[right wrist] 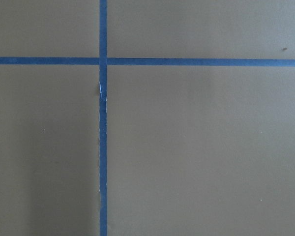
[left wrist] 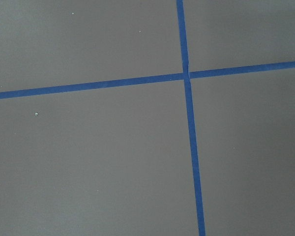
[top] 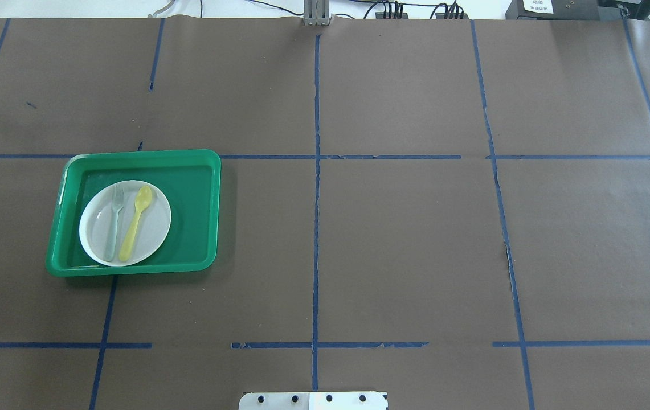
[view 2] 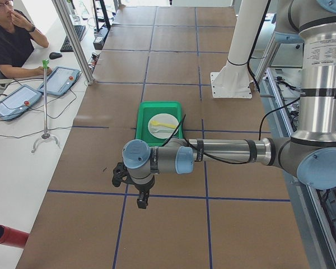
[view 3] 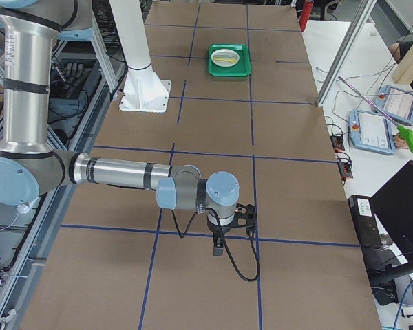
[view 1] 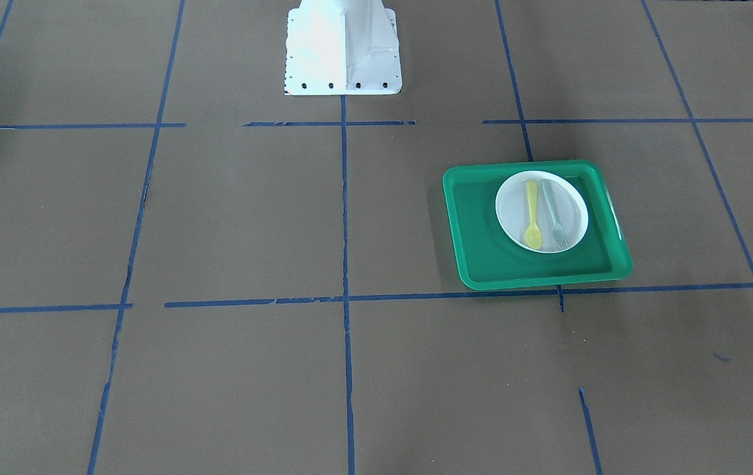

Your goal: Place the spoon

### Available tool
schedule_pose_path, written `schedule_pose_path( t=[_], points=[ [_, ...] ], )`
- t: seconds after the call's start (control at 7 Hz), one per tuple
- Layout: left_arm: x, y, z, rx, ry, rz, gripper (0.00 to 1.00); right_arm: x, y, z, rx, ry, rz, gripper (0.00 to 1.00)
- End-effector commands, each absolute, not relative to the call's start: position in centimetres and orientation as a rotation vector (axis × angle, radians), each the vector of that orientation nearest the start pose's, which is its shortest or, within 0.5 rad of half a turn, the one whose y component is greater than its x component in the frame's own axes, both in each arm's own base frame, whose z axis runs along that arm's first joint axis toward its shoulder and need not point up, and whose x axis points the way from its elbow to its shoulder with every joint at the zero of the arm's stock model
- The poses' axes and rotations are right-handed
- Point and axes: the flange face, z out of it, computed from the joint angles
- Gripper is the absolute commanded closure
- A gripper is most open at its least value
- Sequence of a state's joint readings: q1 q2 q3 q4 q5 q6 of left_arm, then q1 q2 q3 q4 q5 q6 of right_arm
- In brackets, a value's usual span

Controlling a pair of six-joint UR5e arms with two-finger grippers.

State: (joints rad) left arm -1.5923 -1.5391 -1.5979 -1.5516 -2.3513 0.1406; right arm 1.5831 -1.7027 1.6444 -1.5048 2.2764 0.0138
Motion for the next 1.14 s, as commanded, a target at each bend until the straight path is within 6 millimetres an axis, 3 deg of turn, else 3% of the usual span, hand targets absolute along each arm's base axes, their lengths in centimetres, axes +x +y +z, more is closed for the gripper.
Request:
schedule_pose_path(
  t=[0.0, 0.14, 0.43, 0.57, 0.71, 0.86, 1.0],
  points=[
    [-7.3, -47.7, 65.9, 0.053, 0.779, 0.113, 0.0, 7.4, -43.5, 68.2, 0.007, -0.706, 0.022, 0.0],
    [-7.3, -47.8, 65.8, 0.061, 0.779, 0.117, 0.0, 7.4, -43.5, 68.2, 0.007, -0.706, 0.022, 0.0],
    [-6.8, -49.4, 62.3, 0.147, 0.773, 0.153, 0.0, 7.4, -43.5, 68.2, 0.007, -0.706, 0.022, 0.0],
    [-2.5, -50.3, 58.2, 0.135, 0.785, 0.127, 0.0, 7.4, -43.5, 68.2, 0.008, -0.706, 0.022, 0.0],
    [3.7, -51.5, 52.1, 0.143, 0.803, 0.117, 0.0, 7.4, -43.5, 68.2, 0.007, -0.706, 0.022, 0.0],
    [6.2, -51.6, 49.2, 0.146, 0.816, 0.091, 0.0, 7.4, -43.5, 68.2, 0.007, -0.706, 0.022, 0.0],
    [10.7, -52.0, 46.2, 0.145, 0.849, 0.09, 0.0, 7.4, -43.5, 68.2, 0.007, -0.706, 0.022, 0.0]
  ],
)
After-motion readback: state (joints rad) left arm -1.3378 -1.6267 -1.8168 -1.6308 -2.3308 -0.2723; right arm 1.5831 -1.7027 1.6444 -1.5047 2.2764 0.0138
